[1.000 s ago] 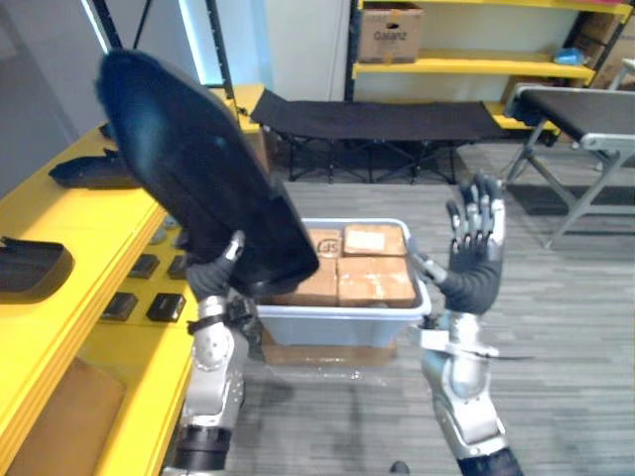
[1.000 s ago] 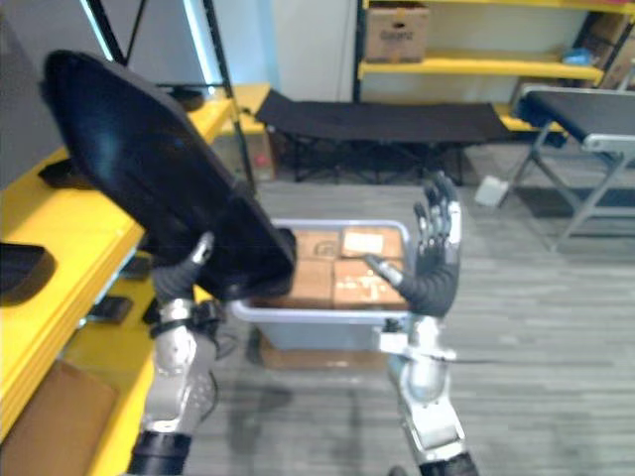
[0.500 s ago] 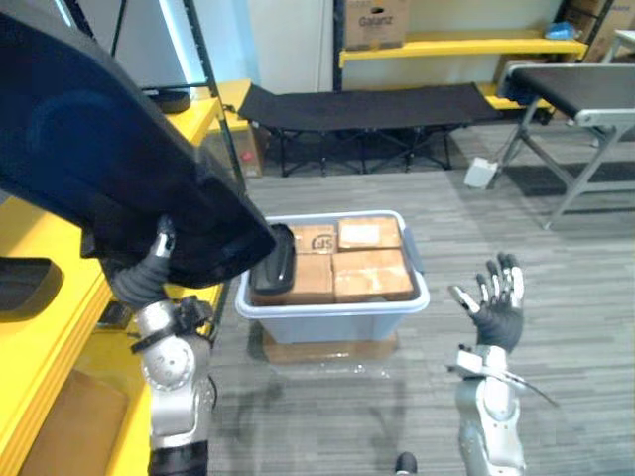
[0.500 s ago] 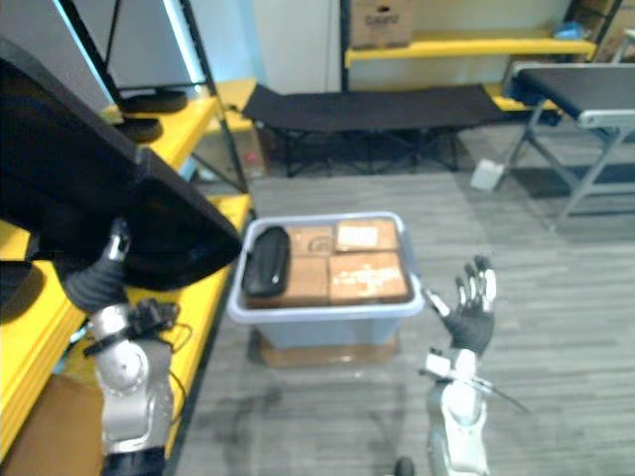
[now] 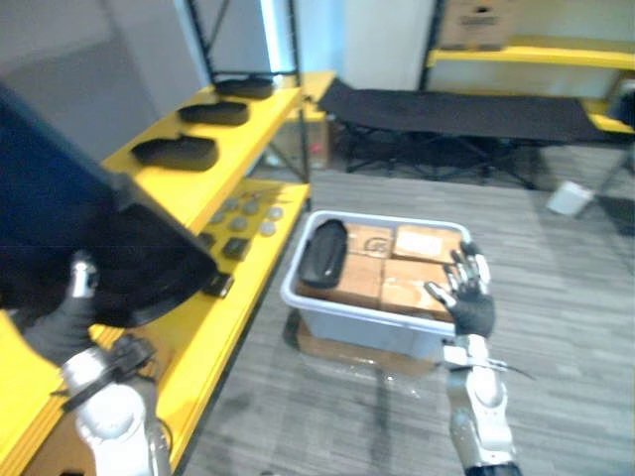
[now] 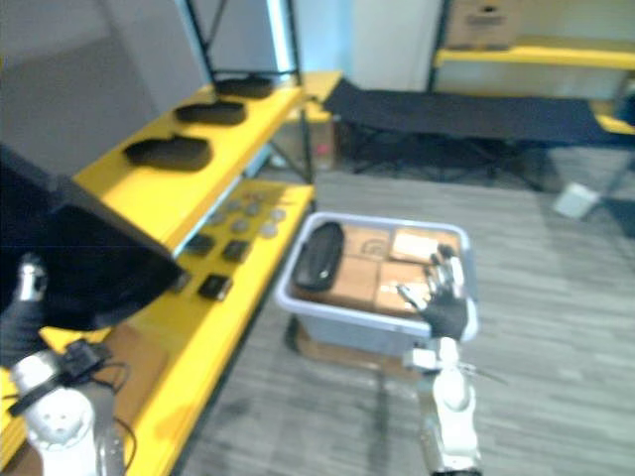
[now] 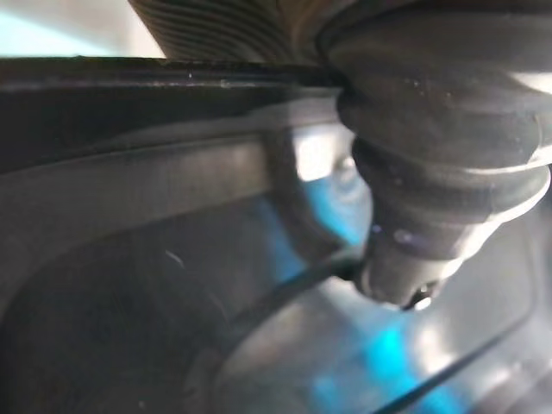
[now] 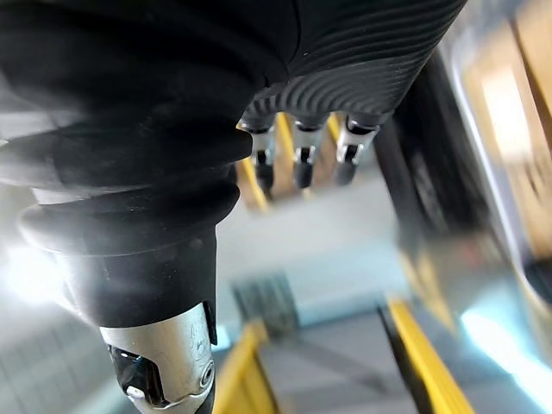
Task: Walk over and take plastic housings, then place them on the shelf
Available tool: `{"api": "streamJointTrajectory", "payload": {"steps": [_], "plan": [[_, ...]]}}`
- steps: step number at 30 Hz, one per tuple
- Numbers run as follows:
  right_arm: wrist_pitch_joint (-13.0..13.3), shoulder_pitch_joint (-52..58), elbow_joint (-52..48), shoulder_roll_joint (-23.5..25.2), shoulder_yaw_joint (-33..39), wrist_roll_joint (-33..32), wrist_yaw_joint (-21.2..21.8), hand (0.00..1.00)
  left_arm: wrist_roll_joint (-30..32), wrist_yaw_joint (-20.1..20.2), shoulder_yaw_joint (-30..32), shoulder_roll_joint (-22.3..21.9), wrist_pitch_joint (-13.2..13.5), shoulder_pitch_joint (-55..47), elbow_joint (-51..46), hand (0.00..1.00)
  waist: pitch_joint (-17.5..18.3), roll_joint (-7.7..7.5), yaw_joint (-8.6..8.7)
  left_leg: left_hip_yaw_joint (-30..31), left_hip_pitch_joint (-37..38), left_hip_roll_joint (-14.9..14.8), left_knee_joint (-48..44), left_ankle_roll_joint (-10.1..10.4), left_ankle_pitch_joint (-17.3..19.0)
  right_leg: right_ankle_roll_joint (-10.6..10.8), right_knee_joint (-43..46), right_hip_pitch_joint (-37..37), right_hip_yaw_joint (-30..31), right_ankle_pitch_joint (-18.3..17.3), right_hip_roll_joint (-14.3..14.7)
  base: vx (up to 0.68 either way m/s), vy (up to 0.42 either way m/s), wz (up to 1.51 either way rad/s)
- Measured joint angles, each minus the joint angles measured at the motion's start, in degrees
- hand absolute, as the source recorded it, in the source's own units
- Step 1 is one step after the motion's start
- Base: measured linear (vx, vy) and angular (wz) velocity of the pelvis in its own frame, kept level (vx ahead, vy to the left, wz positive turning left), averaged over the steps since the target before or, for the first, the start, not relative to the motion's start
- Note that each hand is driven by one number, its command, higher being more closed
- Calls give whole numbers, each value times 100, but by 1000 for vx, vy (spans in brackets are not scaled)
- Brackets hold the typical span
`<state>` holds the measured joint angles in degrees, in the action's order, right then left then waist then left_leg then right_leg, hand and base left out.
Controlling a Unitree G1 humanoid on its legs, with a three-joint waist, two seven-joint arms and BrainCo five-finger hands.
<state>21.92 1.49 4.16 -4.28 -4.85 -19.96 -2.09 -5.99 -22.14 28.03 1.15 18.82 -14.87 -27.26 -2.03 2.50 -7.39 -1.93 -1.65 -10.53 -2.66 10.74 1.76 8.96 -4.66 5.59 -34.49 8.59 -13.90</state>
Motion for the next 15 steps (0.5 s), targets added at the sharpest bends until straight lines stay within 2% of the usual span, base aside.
{"api": "streamJointTrajectory", "payload": {"steps": [2,5,8,15], "plan": [[-70,-256,173,-7,-306,54,67,0,-43,7,325,-2,24,-321,-13,100,-9,-18,-281,312,-52,64,1,-11,-12,7,0,196,-375,-7,-11,32,28,67],[-98,-564,400,-7,-616,181,81,0,-170,62,706,-17,212,-596,-19,100,-6,-119,-551,618,-60,226,-2,-38,-10,115,1,453,-712,-108,-114,9,28,59],[-130,-932,594,-13,-852,417,68,0,-335,102,1063,-177,395,-734,-29,100,-8,-156,-794,704,-89,260,-10,-48,-3,116,2,499,-806,-156,-123,-5,20,21],[-505,-1101,638,-110,-1014,631,-46,0,-502,369,1093,-306,499,-785,-29,100,-90,-156,-855,824,-119,298,-213,-64,94,121,4,643,-927,-231,-124,-4,-3,9]]}}
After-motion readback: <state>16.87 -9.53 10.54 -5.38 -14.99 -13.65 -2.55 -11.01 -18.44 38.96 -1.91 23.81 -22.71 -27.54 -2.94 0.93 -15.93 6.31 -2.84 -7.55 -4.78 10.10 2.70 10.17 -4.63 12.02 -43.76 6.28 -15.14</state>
